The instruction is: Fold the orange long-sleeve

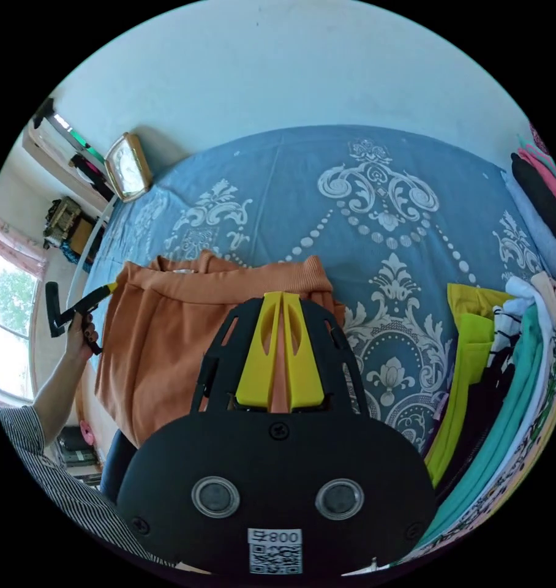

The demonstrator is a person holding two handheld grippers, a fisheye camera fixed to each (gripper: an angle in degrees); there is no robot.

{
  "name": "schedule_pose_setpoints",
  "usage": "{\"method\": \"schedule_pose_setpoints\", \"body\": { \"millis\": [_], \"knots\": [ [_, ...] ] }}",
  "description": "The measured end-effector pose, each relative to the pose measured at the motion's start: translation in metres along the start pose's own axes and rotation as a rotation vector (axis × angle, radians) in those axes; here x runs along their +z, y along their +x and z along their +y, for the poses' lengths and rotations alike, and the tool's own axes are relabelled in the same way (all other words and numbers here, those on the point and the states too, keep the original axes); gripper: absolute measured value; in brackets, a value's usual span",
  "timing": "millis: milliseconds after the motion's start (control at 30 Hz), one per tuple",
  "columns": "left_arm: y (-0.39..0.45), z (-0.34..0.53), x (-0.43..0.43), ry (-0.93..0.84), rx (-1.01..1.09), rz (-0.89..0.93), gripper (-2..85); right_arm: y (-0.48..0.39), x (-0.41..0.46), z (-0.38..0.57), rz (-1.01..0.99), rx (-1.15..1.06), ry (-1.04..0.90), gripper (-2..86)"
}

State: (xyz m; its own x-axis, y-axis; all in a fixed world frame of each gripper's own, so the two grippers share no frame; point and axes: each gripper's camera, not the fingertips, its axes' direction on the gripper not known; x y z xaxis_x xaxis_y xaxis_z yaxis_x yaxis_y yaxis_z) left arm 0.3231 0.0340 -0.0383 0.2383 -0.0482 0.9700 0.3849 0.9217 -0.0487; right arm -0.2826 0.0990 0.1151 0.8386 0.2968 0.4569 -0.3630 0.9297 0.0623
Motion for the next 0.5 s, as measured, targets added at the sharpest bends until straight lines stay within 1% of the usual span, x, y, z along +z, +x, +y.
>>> {"method": "schedule_pose_setpoints", "body": {
  "millis": [67,233,333,400,500],
  "knots": [
    [-0.008,0.004,0.025,-0.060,-0.006,-0.024,0.6,-0.001,0.010,0.006,0.030,-0.011,-0.029,0.1],
    [-0.015,0.020,0.044,-0.043,-0.006,-0.011,0.3,-0.005,0.013,0.028,0.134,-0.072,0.002,0.0],
    [-0.022,0.026,0.053,-0.070,-0.043,0.026,0.2,0.002,0.010,0.038,0.126,-0.075,-0.026,0.0],
    [-0.021,0.031,0.050,-0.055,-0.040,0.038,0.2,0.008,0.001,0.043,0.111,-0.074,-0.042,0.1],
    [-0.013,0.050,0.039,0.003,0.002,0.017,0.3,0.019,-0.020,0.060,0.098,-0.067,0.044,0.1]
  ]
}}
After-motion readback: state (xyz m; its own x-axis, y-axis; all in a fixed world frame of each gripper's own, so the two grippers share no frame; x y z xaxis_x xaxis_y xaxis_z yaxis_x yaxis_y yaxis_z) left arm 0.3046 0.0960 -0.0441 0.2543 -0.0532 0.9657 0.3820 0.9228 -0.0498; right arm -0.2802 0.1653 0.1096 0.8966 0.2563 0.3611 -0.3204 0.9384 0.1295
